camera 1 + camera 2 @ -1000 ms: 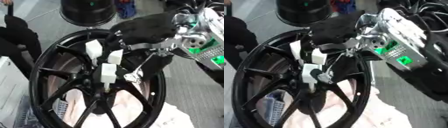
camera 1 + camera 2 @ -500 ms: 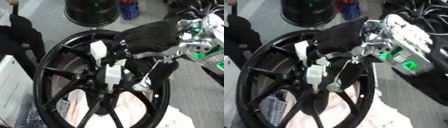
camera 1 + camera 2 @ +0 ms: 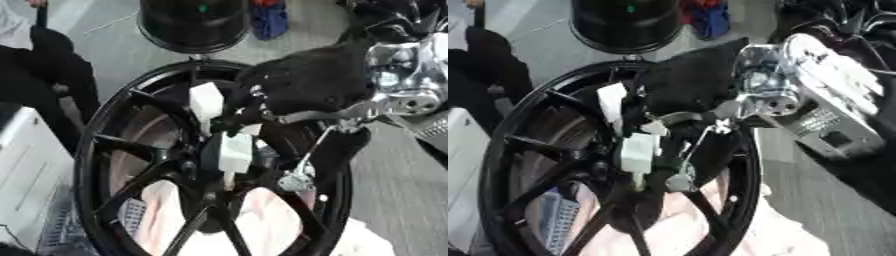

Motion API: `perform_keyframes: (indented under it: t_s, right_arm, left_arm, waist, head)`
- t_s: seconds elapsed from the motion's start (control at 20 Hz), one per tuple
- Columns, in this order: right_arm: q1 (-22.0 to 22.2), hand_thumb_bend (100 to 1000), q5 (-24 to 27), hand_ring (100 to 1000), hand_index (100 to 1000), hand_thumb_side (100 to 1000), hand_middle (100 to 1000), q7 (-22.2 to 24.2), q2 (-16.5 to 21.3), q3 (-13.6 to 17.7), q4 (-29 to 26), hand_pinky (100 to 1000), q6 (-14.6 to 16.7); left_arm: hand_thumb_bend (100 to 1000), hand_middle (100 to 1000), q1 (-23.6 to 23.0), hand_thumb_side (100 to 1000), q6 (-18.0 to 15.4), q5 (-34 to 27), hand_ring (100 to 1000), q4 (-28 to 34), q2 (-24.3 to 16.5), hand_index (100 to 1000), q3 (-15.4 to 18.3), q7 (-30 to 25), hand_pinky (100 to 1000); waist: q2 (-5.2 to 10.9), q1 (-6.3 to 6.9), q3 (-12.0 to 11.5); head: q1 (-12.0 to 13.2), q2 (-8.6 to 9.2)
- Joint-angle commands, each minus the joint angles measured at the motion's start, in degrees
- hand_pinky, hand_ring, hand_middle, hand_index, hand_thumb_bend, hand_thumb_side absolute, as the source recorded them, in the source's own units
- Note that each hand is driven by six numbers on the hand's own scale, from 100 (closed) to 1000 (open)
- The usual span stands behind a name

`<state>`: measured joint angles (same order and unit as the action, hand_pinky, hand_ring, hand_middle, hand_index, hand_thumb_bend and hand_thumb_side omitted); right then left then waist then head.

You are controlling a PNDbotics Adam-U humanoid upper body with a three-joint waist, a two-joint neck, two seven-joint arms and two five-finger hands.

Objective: Pull the pin out of the wheel hub.

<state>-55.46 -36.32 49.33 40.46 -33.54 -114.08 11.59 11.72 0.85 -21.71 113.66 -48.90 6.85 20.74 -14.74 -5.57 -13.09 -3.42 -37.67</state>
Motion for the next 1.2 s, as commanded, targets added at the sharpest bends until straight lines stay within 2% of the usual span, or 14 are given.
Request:
perform_keyframes:
  t_s: [0.05, 0.45, 0.6, 0.8, 0.95, 1.2]
  right_arm:
    - [-1.18, 337, -1.71, 938, 869, 699, 858, -1.54, 1.02, 0.95, -0.51, 1000, 1.27]
    - [-1.36, 343, -4.13, 938, 867, 701, 858, -4.51, 0.69, 1.08, -0.51, 1000, 2.84]
    - [-1.48, 383, -5.11, 943, 867, 714, 859, -5.26, 0.74, 0.96, -0.51, 1000, 3.62]
    - [-1.28, 368, -6.75, 938, 863, 710, 854, -6.48, 0.77, 0.76, -0.51, 1000, 5.04]
    - [-1.1, 337, -6.82, 933, 860, 699, 852, -7.09, 0.66, 0.71, -0.51, 1000, 4.72]
    - [-1.06, 336, -6.37, 931, 859, 699, 851, -7.37, 0.65, 0.78, -0.51, 1000, 3.77]
  left_arm:
    - [100, 708, 0.78, 468, 0.24, -0.19, 582, 0.93, -2.26, 700, 0.31, 0.0, 875]
    - [100, 709, 0.86, 480, 0.49, -0.01, 580, 0.93, -2.13, 699, 0.21, -0.11, 876]
    - [100, 709, 0.85, 485, 0.57, 0.06, 580, 0.93, -2.14, 698, 0.23, -0.08, 876]
    - [100, 706, 0.76, 495, 0.89, 0.0, 578, 0.93, -2.01, 694, 0.33, 0.2, 877]
    - [100, 706, 0.91, 497, 1.05, -0.11, 578, 0.93, -1.94, 694, 0.24, 0.23, 877]
    - [100, 706, 1.1, 501, 1.11, -0.21, 578, 0.93, -1.87, 693, 0.17, 0.13, 878]
  waist:
    - [0.46, 0.33, 0.14]
    - [-0.88, -0.02, 0.08]
    - [-1.24, -0.24, -0.01]
    - [-1.76, -0.51, -0.03]
    - [-2.09, -0.63, -0.18]
    - [-2.51, -0.8, -0.48]
  head:
    - [0.39, 1.05]
    - [0.72, 1.74]
    - [0.8, 1.83]
    - [0.96, 2.09]
    - [0.96, 2.12]
    - [0.91, 2.33]
